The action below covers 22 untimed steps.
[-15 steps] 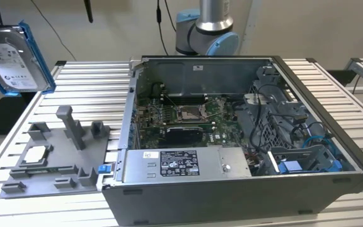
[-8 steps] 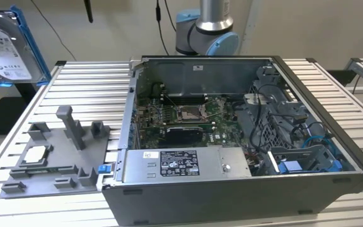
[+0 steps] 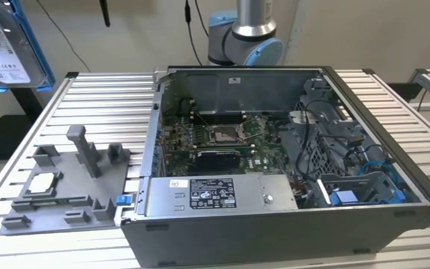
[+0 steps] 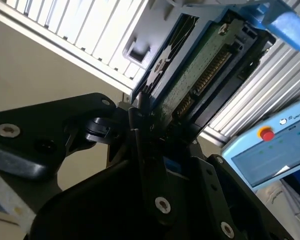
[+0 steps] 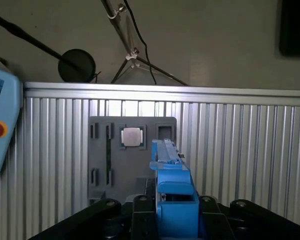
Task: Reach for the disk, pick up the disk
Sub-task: 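Pick up the disk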
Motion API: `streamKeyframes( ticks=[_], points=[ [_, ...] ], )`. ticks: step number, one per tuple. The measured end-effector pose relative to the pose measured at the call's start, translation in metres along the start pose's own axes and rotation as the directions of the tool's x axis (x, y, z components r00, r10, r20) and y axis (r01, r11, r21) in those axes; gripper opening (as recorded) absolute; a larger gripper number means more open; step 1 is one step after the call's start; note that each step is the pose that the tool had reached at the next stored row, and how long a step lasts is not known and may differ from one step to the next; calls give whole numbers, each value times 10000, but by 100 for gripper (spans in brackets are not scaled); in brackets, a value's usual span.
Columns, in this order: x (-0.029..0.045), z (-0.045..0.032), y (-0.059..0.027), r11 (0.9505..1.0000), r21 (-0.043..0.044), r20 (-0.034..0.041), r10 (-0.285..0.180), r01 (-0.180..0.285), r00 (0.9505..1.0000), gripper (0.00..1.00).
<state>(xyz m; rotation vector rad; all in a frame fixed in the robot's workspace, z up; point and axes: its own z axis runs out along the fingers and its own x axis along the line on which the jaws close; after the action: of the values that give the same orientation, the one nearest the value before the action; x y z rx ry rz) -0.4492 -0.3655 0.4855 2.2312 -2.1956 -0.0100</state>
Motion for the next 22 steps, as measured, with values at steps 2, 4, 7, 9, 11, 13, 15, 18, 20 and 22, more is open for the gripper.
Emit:
streamKeyframes(
  ticks=[2, 4, 7, 9, 11, 13, 15, 18, 20, 22],
  points=[
    [0, -49, 1, 10000, 0, -6, 0, 0, 10000, 0],
    [0, -79, 1, 10000, -1, -7, 0, 0, 10000, 0],
    [0, -79, 1, 10000, 0, -7, 0, 0, 10000, 0],
    [0, -80, 1, 10000, -1, -8, 0, 0, 10000, 0],
    [1, -80, -7, 10000, 0, -7, 0, 0, 10000, 0],
    [1, -81, -48, 10000, -2, -8, 1, -1, 10000, 0],
    [2, -81, -115, 10000, -12, -7, 0, 0, 10000, 0],
    [4, -83, -241, 10000, -36, -7, 0, 0, 10000, 0],
    [6, -84, -330, 10000, -58, -7, -1, 1, 10000, 0],
    [7, -85, -420, 10000, -78, -6, -1, 1, 10000, 0]
  ],
)
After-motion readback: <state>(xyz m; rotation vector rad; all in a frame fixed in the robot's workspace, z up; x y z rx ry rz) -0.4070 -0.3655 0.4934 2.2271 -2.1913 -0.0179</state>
